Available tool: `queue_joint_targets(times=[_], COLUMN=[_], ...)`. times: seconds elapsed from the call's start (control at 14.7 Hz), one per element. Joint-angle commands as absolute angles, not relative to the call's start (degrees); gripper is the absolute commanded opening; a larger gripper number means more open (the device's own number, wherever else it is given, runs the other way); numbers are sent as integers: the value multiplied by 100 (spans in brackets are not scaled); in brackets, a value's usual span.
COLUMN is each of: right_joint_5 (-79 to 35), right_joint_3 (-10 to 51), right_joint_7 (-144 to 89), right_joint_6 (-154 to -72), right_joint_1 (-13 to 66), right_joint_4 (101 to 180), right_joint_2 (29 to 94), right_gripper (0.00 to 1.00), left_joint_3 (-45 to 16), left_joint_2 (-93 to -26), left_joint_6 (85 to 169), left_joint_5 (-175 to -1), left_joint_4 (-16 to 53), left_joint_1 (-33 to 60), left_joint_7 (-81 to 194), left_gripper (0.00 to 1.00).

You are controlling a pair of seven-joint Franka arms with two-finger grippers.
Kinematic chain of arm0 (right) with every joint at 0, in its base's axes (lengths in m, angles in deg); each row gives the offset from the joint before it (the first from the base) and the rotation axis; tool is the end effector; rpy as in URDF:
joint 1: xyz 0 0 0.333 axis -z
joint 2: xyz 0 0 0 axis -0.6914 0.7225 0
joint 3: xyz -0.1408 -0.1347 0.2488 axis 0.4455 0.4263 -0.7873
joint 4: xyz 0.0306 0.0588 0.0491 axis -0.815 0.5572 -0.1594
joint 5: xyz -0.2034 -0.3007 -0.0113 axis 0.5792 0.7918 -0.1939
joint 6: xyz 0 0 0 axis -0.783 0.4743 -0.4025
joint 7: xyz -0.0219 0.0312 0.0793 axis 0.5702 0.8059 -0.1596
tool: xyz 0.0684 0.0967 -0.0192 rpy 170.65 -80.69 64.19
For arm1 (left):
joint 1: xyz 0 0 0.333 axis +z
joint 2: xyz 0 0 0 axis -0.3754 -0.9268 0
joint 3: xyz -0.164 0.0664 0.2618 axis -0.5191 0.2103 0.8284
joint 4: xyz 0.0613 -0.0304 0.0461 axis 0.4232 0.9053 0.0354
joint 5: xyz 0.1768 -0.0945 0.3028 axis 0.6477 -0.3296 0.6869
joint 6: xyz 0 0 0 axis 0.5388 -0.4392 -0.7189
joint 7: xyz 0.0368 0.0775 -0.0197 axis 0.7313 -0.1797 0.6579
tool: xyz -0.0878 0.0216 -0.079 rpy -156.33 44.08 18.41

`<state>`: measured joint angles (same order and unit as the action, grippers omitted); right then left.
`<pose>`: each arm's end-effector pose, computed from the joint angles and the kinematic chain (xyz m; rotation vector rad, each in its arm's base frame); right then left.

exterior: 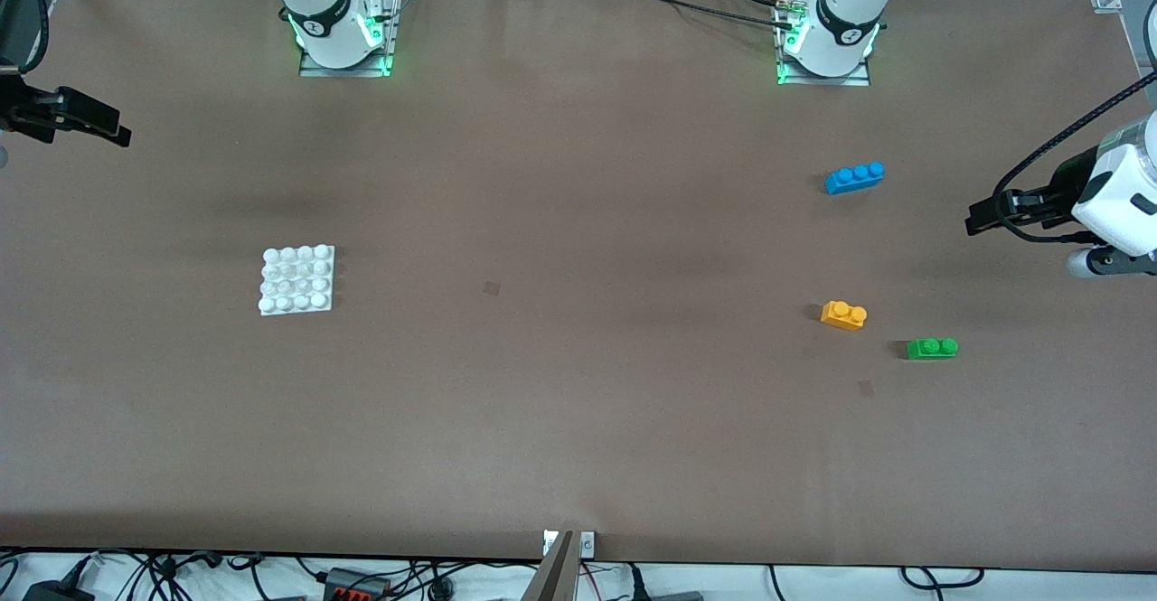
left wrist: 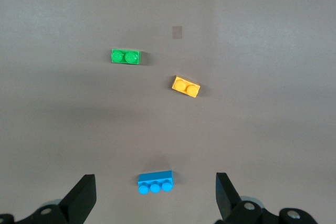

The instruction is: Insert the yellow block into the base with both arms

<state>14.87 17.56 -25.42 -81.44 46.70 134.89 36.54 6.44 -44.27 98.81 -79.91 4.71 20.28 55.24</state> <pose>0.4978 -0.0485 0.5912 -3.1212 0.0720 0.2224 0.5706 0.0057 0.5481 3.1244 0.1682 -0.1829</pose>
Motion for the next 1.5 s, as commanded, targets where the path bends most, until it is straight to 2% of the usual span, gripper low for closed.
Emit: queue_joint_targets(times=[0.0,0.61,1.09,1.3,1.43], right_joint_5=[1496,1504,1399,1408,1451], right_joint_3=[1815,1815,1789,1780,1780], right_joint_7=[-2465,-2544,-2456,-2561,-2596], right_joint_6=[-8096,-8096,-7753,-7877,-7885], right_joint_1=[4602,4585,4585,4611,4568], right_joint_4=[13526,13517,13430,12904,12893], right_joint_2=[3604,3622,3991,4482,4710], right_gripper=[100,100,100,100,100], left_joint_3=[740,740,696,687,687], left_joint_2=[-4338,-4338,-4329,-4329,-4329], left_joint_6=[9902,9849,9797,9779,9762], left_joint_5=[-8183,-8183,-8183,-8183,-8183], left_joint_4=[563,554,572,563,563], left_joint_1=[1977,2003,2082,2082,2082], left_joint_7=[5366,5340,5234,5234,5234], left_gripper=[100,100,100,100,100])
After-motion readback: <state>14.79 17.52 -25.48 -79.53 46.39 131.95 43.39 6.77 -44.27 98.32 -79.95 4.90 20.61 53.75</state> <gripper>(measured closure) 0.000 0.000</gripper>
